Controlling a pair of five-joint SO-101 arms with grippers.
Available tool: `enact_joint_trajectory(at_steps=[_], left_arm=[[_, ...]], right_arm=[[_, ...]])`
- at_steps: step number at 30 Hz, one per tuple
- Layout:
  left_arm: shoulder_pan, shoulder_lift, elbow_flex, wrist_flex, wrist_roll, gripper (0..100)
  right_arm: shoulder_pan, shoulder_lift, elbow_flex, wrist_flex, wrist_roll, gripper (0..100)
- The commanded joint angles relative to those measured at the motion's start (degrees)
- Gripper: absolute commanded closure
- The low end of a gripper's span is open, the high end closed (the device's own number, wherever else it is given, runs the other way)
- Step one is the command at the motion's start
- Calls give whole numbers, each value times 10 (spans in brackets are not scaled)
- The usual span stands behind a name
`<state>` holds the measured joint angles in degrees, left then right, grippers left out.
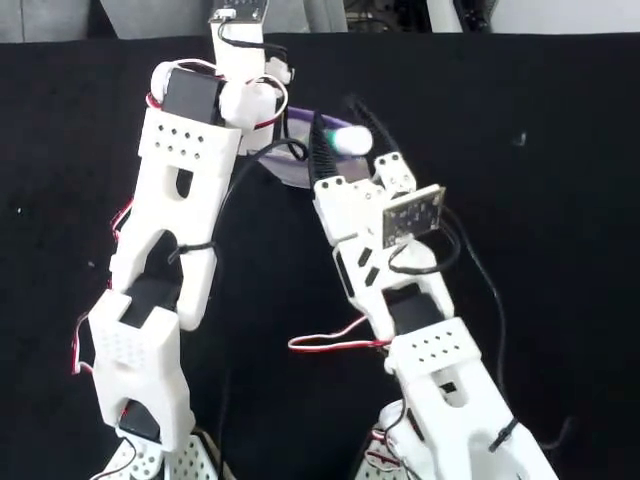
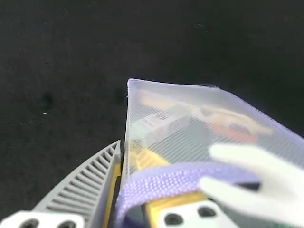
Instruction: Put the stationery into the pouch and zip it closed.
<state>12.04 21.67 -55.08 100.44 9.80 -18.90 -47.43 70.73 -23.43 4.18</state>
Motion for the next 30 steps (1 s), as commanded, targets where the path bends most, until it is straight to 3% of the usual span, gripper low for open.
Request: enact_joint_trajectory(at_steps=[1, 10, 21, 30], left_arm=[[0, -14, 0, 4, -3, 972], [0, -13, 1, 4, -4, 972], [0, -12, 1, 3, -5, 971], [0, -12, 2, 3, -5, 971]], right_arm=[[6, 21, 0, 0, -3, 785], [12, -36, -5, 40, 1, 783], [78, -262, -165, 413, -4, 786], [140, -288, -339, 643, -45, 786]])
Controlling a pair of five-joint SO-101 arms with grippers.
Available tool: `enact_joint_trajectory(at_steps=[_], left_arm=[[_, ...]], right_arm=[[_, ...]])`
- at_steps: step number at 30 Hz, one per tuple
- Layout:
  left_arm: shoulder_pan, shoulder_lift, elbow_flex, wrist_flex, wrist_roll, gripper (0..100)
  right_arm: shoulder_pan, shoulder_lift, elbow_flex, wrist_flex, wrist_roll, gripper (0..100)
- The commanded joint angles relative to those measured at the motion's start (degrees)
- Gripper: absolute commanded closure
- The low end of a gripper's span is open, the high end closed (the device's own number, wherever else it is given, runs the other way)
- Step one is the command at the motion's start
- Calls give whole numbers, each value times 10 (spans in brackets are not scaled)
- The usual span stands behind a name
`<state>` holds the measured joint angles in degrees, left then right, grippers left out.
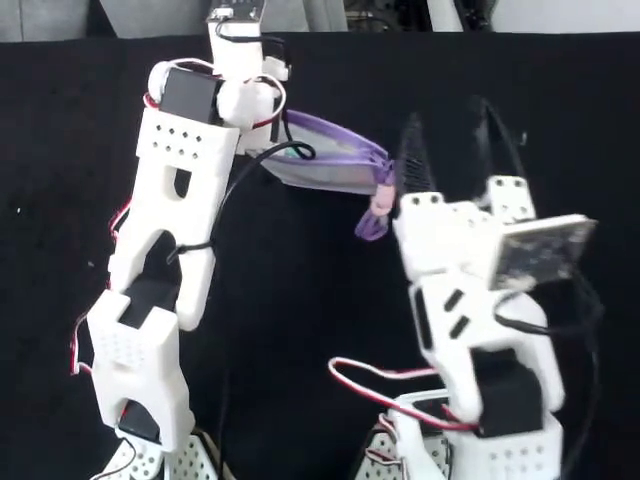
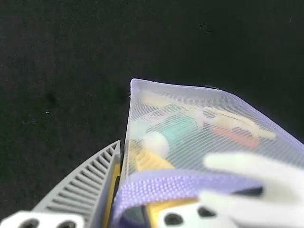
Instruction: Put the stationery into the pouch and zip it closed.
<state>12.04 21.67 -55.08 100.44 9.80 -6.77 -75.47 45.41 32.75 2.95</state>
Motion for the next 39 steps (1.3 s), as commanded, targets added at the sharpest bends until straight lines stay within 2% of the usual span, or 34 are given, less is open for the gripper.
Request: enact_joint_trajectory(at_steps=[1, 6, 12, 17, 20, 24, 30, 39], left_arm=[[0, -12, 2, 3, -5, 971], [-7, -12, 3, 4, -5, 971], [-21, -11, 3, 3, -5, 971], [-22, -11, 3, 3, -5, 971], [-23, -11, 3, 3, -5, 971], [-25, -10, 3, 3, -5, 971], [-22, 24, -3, 2, -5, 971], [-21, 28, -4, 2, -5, 971]], right_arm=[[18, -7, -103, 105, -42, 787], [16, 8, -184, 226, -81, 787], [29, 135, -248, 369, -62, 787], [33, 164, -200, 379, -10, 787], [33, 154, -146, 378, -7, 787], [9, 145, -32, 320, -4, 787], [-48, 109, 158, 114, -3, 787], [-50, 7, 249, 54, -2, 787]])
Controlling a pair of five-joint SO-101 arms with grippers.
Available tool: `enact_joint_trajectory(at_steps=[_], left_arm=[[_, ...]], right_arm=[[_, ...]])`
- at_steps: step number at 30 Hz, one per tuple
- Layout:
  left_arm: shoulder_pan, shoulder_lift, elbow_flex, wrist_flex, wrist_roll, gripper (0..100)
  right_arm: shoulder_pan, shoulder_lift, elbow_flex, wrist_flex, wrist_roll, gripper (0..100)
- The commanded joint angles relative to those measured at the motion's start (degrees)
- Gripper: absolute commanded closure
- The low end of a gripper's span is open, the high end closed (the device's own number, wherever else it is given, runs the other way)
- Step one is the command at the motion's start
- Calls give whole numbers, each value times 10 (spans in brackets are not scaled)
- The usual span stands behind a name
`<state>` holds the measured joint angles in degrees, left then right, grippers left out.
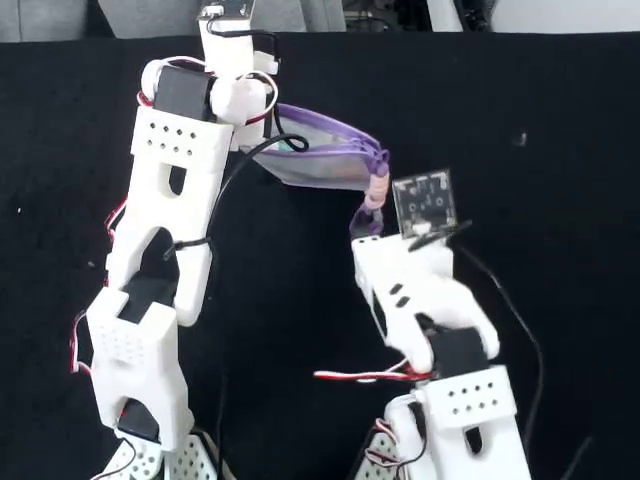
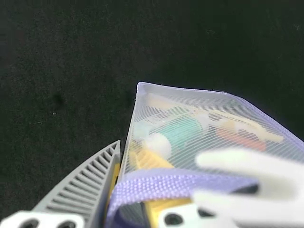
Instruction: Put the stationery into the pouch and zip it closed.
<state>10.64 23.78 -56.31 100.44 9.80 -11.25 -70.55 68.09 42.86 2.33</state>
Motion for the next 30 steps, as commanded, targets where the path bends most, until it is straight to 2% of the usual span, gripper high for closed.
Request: enact_joint_trajectory(at_steps=[1, 6, 9, 14, 18, 22, 25, 30], left_arm=[[-7, 7, 8, 2, -5, 971], [-7, 7, 8, 3, -5, 971], [-7, 7, 8, 3, -5, 971], [-7, 7, 8, 3, -5, 971], [-6, 7, 8, 3, -5, 971], [-6, 7, 8, 3, -4, 971], [-6, 7, 8, 3, -4, 971], [-5, 7, 8, 3, -4, 971]], right_arm=[[-5, -50, 37, -67, 8, 787], [-5, -82, 145, -200, 45, 788], [-4, -115, 194, -258, 45, 831], [-2, -190, 230, -264, 44, 921], [11, -256, 265, -269, 38, 870], [8, -315, 288, -257, -10, 809], [7, -355, 285, -219, -34, 807], [-5, -371, 284, -216, -37, 808]])
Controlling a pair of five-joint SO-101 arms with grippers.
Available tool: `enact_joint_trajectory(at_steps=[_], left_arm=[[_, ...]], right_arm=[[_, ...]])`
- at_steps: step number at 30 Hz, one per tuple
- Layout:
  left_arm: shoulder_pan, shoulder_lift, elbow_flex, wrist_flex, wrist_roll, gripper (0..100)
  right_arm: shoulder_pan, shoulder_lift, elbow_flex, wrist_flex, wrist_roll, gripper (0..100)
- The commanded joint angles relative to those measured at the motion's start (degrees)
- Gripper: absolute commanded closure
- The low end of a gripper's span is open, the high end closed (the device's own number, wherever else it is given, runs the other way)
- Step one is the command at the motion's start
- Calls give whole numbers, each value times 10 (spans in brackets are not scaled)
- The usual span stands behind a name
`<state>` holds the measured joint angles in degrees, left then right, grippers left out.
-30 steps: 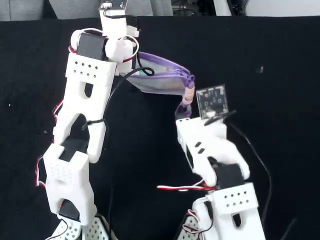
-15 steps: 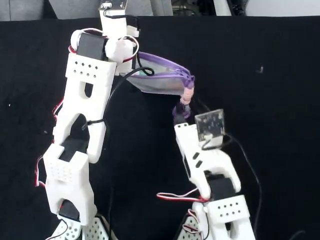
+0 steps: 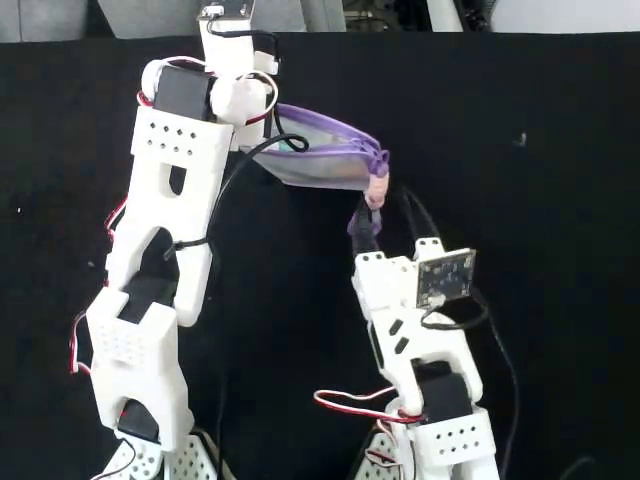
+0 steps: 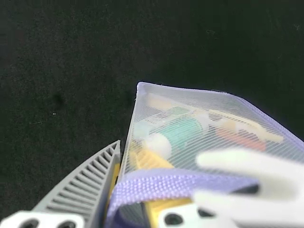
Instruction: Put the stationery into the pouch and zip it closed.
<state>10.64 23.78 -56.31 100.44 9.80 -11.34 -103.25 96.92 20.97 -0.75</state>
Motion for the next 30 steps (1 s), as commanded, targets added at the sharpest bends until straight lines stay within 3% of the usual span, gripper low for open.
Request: enact_joint_trajectory(at_steps=[1, 4, 9, 24, 30], left_arm=[[-5, 7, 8, 3, -4, 971], [-5, 7, 8, 3, -4, 971], [5, 7, 11, 3, -4, 971], [15, 8, 15, 4, -4, 971], [15, 11, 15, 4, -4, 971]], right_arm=[[-4, -44, -4, 3, -5, 808], [-4, -44, -4, 0, -3, 812], [-4, -44, -4, -39, -2, 905], [-2, -39, -31, -41, -6, 833], [-1, 87, -116, -26, -6, 836]])
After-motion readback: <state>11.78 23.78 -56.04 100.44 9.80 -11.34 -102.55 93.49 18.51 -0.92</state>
